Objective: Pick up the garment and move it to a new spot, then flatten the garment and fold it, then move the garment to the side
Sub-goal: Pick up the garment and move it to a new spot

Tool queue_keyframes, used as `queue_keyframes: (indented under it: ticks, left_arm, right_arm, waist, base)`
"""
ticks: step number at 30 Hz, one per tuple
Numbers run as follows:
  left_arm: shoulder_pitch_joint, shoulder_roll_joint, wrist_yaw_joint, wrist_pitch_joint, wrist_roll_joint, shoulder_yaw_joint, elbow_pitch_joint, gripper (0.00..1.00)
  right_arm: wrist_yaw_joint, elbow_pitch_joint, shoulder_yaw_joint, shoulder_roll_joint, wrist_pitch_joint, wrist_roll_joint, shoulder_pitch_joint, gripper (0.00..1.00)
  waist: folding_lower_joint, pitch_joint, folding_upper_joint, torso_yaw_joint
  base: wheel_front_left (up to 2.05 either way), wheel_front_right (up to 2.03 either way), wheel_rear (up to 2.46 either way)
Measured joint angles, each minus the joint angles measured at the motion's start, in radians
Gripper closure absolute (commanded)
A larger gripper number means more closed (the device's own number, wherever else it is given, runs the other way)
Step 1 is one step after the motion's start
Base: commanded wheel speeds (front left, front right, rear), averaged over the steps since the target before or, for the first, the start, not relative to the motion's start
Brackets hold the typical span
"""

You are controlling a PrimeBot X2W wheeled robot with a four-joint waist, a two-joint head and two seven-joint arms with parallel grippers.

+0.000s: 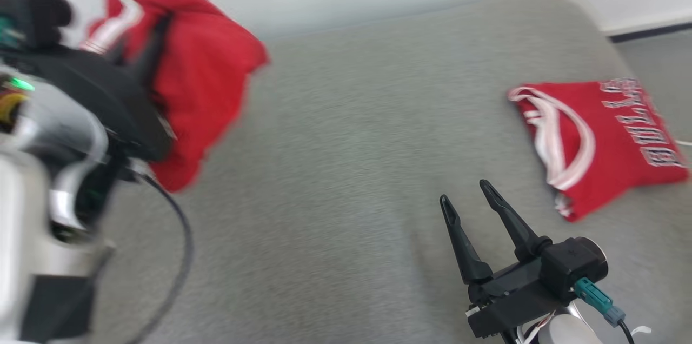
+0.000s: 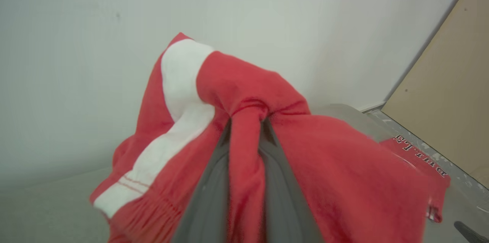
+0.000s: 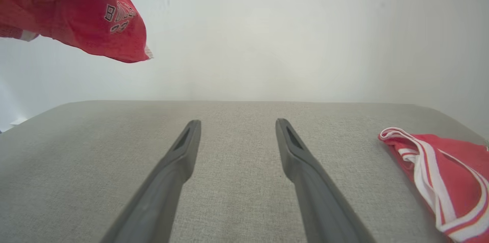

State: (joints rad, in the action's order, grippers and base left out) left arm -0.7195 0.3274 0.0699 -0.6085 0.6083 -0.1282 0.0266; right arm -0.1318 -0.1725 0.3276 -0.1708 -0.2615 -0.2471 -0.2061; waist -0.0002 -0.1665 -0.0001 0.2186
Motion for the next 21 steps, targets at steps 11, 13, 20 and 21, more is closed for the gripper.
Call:
queue_keyframes:
  ticks: [11, 13, 20, 21]
  left_arm:
    - [0.173, -0.103, -0.053, 0.113, -0.028, -0.06, -0.079, 0.98]
    - [0.207, -0.109, -0.061, 0.145, -0.039, -0.059, -0.109, 1.0]
    - [0.29, -0.146, -0.073, 0.232, -0.062, -0.082, -0.241, 1.0]
    - [0.3, -0.152, -0.075, 0.243, -0.063, -0.086, -0.267, 1.0]
  right_arm:
    - [0.0, 0.015, -0.013, -0.001, 0.0, -0.007, 0.039, 0.0]
    - [0.0, 0.015, -0.022, 0.0, 0.0, -0.008, 0.05, 0.0]
    - [0.0, 0.018, -0.031, 0.007, 0.0, -0.008, 0.074, 0.0]
    - [0.0, 0.019, -0.031, 0.008, 0.0, -0.008, 0.075, 0.0]
  waist:
    - [0.0001, 0.024, 0.0, 0.163]
    - [0.0001, 0.022, 0.0, 0.187]
    - [0.0002, 0.012, 0.0, 0.235]
    - [0.0002, 0.012, 0.0001, 0.239]
  base:
    - [0.0, 0.0, 0.0]
    - [0.0, 0.0, 0.0]
    - [0.0, 0.0, 0.0]
    - [0.0, 0.0, 0.0]
